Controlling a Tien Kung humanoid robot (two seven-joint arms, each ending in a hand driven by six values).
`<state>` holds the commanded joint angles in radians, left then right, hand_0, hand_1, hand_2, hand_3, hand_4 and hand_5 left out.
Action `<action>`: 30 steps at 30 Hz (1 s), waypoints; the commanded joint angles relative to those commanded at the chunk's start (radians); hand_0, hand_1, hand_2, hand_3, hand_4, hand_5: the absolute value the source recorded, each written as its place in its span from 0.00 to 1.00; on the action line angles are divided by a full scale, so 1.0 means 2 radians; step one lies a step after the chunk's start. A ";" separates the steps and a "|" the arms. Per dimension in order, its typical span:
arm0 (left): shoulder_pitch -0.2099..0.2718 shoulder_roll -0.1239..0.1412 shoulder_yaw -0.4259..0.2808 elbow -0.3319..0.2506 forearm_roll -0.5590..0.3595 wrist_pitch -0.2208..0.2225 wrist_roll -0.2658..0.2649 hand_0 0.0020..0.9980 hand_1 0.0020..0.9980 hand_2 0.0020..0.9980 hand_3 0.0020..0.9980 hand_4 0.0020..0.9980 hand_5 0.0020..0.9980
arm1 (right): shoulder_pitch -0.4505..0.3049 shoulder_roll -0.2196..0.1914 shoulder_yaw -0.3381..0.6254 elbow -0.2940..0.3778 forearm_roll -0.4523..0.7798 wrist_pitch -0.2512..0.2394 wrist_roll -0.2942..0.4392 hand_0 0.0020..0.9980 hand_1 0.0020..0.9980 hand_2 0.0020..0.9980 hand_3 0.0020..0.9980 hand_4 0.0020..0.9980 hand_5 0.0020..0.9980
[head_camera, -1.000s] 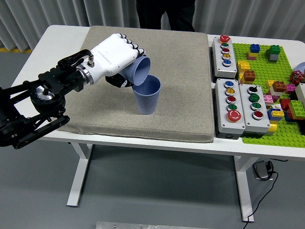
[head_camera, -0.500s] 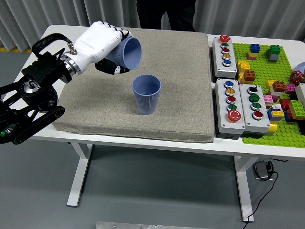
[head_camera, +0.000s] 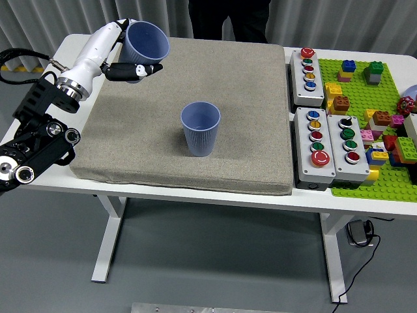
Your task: Pick cup pour cup place
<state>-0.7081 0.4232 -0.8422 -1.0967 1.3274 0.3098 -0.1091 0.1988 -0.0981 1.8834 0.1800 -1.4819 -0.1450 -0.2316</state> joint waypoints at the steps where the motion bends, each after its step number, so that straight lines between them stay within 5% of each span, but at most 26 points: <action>1: 0.005 -0.006 -0.007 0.005 -0.019 0.001 -0.005 0.57 0.48 0.50 0.51 0.82 0.18 | 0.000 0.000 0.000 0.000 0.000 0.000 0.000 0.70 0.63 0.59 0.59 0.00 0.20; 8: 0.049 -0.054 -0.057 0.028 -0.158 0.016 -0.023 0.57 0.48 0.51 0.51 0.82 0.19 | 0.000 0.001 0.001 0.000 -0.002 0.000 0.000 0.70 0.63 0.59 0.59 0.00 0.19; 19: 0.107 -0.109 -0.088 0.045 -0.060 0.108 -0.049 0.58 0.51 0.51 0.52 0.82 0.21 | -0.002 0.003 0.002 0.000 -0.006 0.001 0.000 0.70 0.63 0.59 0.59 0.00 0.19; 30: 0.129 -0.140 -0.068 0.077 -0.179 0.167 -0.155 0.59 0.53 0.51 0.54 0.82 0.22 | -0.001 0.003 0.004 0.000 -0.009 0.002 0.000 0.70 0.63 0.59 0.59 0.00 0.20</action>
<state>-0.4507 0.1437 -0.9781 -0.9424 0.9699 0.6436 -0.4188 0.1967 -0.0919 1.8908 0.1800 -1.5007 -0.1408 -0.2322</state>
